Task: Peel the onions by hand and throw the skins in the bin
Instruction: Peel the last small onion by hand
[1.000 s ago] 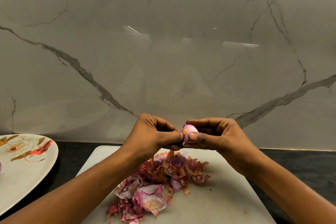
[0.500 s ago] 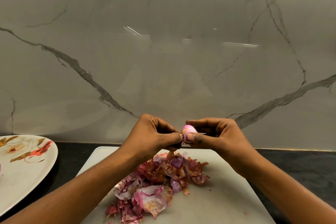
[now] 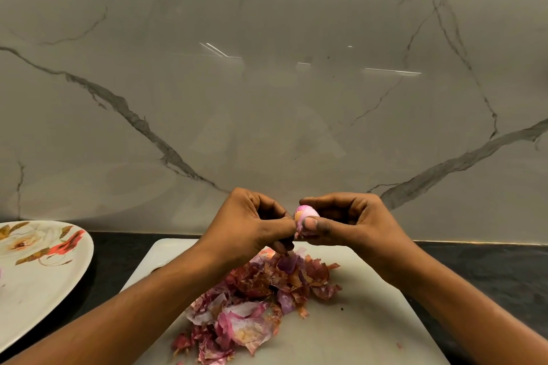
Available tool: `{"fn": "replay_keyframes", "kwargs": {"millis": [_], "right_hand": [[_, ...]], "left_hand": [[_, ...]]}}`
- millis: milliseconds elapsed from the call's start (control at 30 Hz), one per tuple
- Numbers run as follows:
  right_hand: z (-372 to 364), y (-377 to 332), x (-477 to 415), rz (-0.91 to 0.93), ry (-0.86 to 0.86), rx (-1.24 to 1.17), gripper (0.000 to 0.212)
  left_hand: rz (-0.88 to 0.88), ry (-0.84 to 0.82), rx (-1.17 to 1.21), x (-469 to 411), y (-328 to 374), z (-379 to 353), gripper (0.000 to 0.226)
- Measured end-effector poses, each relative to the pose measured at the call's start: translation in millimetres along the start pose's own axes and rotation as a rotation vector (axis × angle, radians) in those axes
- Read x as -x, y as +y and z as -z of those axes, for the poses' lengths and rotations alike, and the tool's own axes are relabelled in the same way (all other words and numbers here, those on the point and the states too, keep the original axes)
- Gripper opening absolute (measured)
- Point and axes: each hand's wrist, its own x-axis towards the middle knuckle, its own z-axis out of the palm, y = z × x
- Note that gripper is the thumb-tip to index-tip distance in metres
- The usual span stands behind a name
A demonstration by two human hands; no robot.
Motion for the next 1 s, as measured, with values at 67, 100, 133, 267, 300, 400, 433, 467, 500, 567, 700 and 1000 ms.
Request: {"fn": "replay_keyframes", "kwargs": {"millis": [67, 100, 133, 267, 300, 400, 433, 467, 500, 567, 700, 1000], "right_hand": [[0.4, 0.0, 0.2, -0.019, -0.008, -0.046, 0.038], [0.7, -0.3, 0.2, -0.027, -0.014, -0.066, 0.039], [1.0, -0.9, 0.3, -0.035, -0.02, -0.085, 0.04], [3.6, -3.1, -0.2, -0.042, -0.011, -0.125, 0.042], [4.4, -3.5, -0.3, -0.038, -0.007, -0.12, 0.042], [5.7, -4.6, 0.6, -0.027, -0.007, -0.093, 0.041], [5.6, -4.8, 0.8, -0.025, -0.008, -0.085, 0.041], [5.5, -5.0, 1.0, -0.025, -0.009, -0.079, 0.04], [5.6, -5.3, 1.1, -0.024, -0.011, -0.074, 0.04], [5.8, -5.4, 1.2, -0.022, -0.015, -0.063, 0.04], [5.4, -5.2, 1.1, -0.03, -0.018, -0.059, 0.04], [6.2, -5.9, 1.6, -0.021, -0.004, -0.103, 0.04]], "left_hand": [[-0.016, 0.004, -0.005, -0.5, 0.5, 0.3, 0.01], [-0.02, 0.008, -0.005, -0.7, 0.8, 0.9, 0.009], [-0.023, 0.014, 0.0, -1.3, 1.0, 1.6, 0.009], [-0.016, 0.052, 0.057, -3.1, 1.5, 3.7, 0.007], [-0.011, 0.05, 0.082, -2.8, 2.7, 3.8, 0.007], [-0.007, 0.01, 0.132, -0.9, 6.7, 3.5, 0.022], [-0.007, 0.002, 0.132, -0.2, 7.6, 3.6, 0.026], [-0.004, 0.001, 0.128, -0.1, 8.0, 3.7, 0.029], [0.0, 0.003, 0.128, -0.2, 8.0, 3.7, 0.029], [0.013, 0.006, 0.139, -0.7, 7.3, 4.3, 0.029], [0.015, 0.008, 0.14, -0.9, 4.7, 5.4, 0.021], [-0.022, 0.025, 0.131, -1.0, 4.4, 3.1, 0.011]]}}
